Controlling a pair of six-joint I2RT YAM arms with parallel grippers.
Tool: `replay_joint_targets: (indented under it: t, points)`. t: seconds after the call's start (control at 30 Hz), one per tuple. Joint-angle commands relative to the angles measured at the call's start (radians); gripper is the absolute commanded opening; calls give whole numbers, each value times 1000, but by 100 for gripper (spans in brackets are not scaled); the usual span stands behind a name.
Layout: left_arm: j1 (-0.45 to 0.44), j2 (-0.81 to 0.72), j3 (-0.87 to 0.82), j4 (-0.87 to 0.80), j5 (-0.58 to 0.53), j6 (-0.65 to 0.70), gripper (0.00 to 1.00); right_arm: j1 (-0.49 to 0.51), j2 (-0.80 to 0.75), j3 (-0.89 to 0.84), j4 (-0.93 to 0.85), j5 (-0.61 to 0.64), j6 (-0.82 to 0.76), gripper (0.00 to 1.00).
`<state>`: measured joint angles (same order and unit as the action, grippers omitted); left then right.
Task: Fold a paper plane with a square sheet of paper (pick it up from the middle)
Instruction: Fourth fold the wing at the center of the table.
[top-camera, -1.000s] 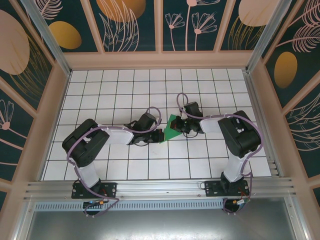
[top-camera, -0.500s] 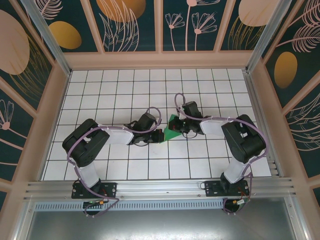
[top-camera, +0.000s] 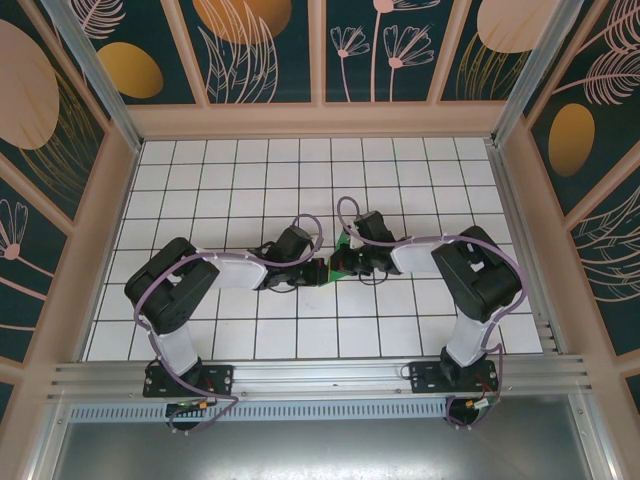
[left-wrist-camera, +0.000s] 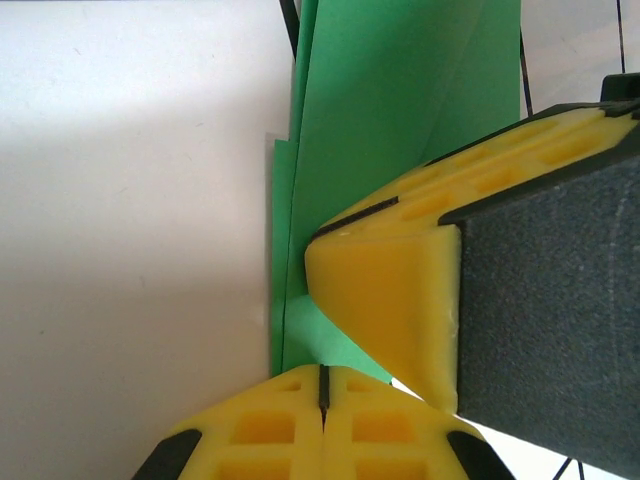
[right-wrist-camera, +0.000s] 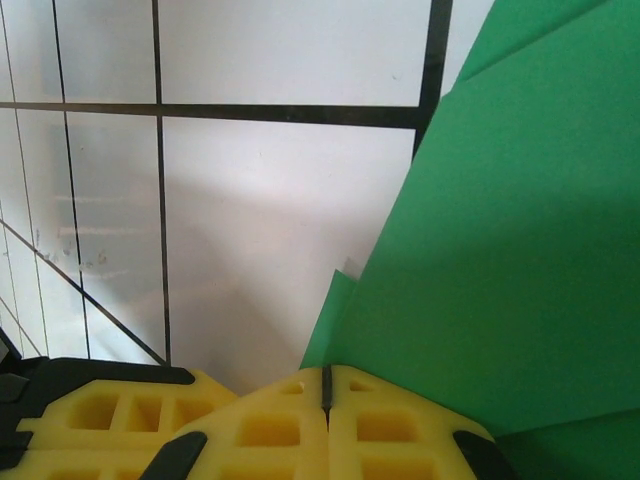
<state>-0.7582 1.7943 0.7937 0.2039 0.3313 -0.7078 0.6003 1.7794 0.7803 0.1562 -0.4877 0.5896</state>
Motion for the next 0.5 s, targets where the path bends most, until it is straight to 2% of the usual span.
replay_joint_targets:
  t: [0.0, 0.27, 0.33, 0.47]
  points:
    - [5, 27, -48, -103, -27, 12, 0, -9, 28, -36, -59, 61, -54, 0]
    - [5, 32, -115, -130, -13, 38, 0, -211, 20, -8, -47, 85, -72, 0]
    - [6, 34, -131, -97, 5, 24, 0, -217, -18, 12, -63, 91, -64, 0]
    - [5, 45, -111, -84, 9, 21, 0, -163, -91, 21, -88, 87, -54, 0]
